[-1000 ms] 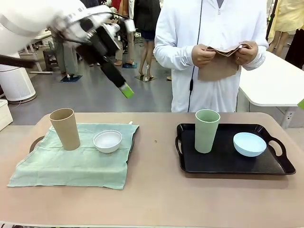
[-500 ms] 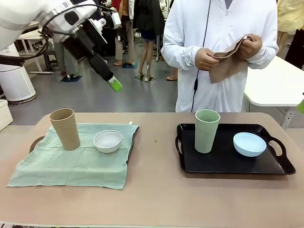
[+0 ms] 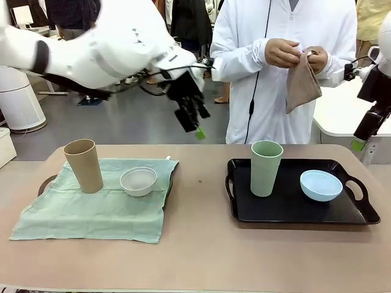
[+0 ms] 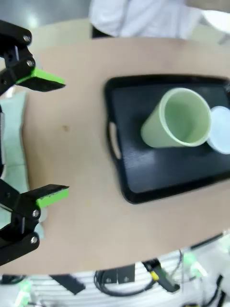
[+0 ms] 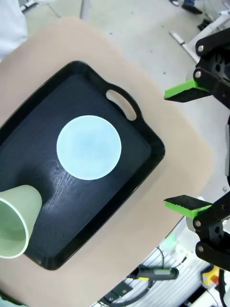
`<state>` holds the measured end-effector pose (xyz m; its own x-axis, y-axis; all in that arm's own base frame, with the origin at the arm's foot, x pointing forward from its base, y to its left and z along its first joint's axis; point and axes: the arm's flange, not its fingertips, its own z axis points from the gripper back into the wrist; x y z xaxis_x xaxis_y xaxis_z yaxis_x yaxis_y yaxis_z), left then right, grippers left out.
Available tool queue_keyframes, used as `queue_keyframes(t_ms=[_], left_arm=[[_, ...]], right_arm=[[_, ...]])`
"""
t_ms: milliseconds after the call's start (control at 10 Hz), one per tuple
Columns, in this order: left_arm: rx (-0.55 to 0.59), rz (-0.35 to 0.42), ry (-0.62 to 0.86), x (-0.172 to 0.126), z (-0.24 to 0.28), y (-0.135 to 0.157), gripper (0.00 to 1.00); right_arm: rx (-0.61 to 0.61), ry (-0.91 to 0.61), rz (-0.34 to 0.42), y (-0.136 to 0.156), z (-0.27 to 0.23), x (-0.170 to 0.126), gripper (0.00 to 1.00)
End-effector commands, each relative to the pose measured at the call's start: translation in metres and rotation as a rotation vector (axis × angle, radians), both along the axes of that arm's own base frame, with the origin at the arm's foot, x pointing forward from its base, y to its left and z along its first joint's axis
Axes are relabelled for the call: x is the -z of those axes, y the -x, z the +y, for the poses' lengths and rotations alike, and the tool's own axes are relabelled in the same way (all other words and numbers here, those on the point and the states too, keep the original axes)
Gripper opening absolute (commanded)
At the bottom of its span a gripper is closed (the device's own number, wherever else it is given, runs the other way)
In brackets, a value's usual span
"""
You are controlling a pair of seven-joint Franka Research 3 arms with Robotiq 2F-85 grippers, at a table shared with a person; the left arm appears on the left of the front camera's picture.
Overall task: Set up a tray with a mat and arrange the tableware.
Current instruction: Pick up the Picnic Bowl and Reusable plastic cup from the Handle tray in front of the human's position and hold them in the air.
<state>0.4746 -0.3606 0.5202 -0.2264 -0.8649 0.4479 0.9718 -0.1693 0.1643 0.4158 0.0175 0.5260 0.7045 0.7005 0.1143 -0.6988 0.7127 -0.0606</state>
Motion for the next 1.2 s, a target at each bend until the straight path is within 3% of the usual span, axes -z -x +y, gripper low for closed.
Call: queue_keyframes(t_ms=[0,100,200,300,500,700,800,900,1000,1100], left_arm=[[-0.087,-0.019,-0.009,-0.017,0.024,0.012,1.0],[-0.087,-0.019,-0.009,-0.017,0.024,0.012,1.0],[0.007,0.007,0.003,0.006,-0.006,-0.006,1.0],[0.149,-0.079,0.018,0.009,-0.011,-0.018,1.0],[0.325,-0.132,0.077,0.043,-0.039,-0.048,1.0],[0.367,-0.143,0.128,0.068,-0.057,-0.064,1.0],[0.363,-0.15,0.167,0.083,-0.065,-0.07,1.0],[0.302,-0.078,0.195,0.095,-0.074,-0.076,1.0],[0.353,-0.15,0.093,0.084,-0.065,-0.061,1.0],[0.353,-0.15,0.093,0.084,-0.065,-0.061,1.0]], right_arm=[[0.008,-0.004,-0.013,0.006,-0.004,-0.005,1.0],[0.008,-0.004,-0.013,0.006,-0.004,-0.005,1.0],[0.008,-0.004,-0.013,0.006,-0.004,-0.005,1.0],[0.002,-0.002,-0.003,0.001,-0.001,-0.002,1.0],[0.29,-0.128,0.118,-0.046,-0.009,0.041,1.0],[0.466,-0.138,0.207,-0.059,-0.012,0.078,1.0],[0.505,-0.174,0.185,-0.06,-0.015,0.091,1.0],[0.465,-0.152,0.128,-0.057,-0.017,0.095,1.0],[0.437,-0.121,0.216,-0.054,-0.021,0.097,1.0],[0.437,-0.121,0.216,-0.054,-0.021,0.097,1.0]])
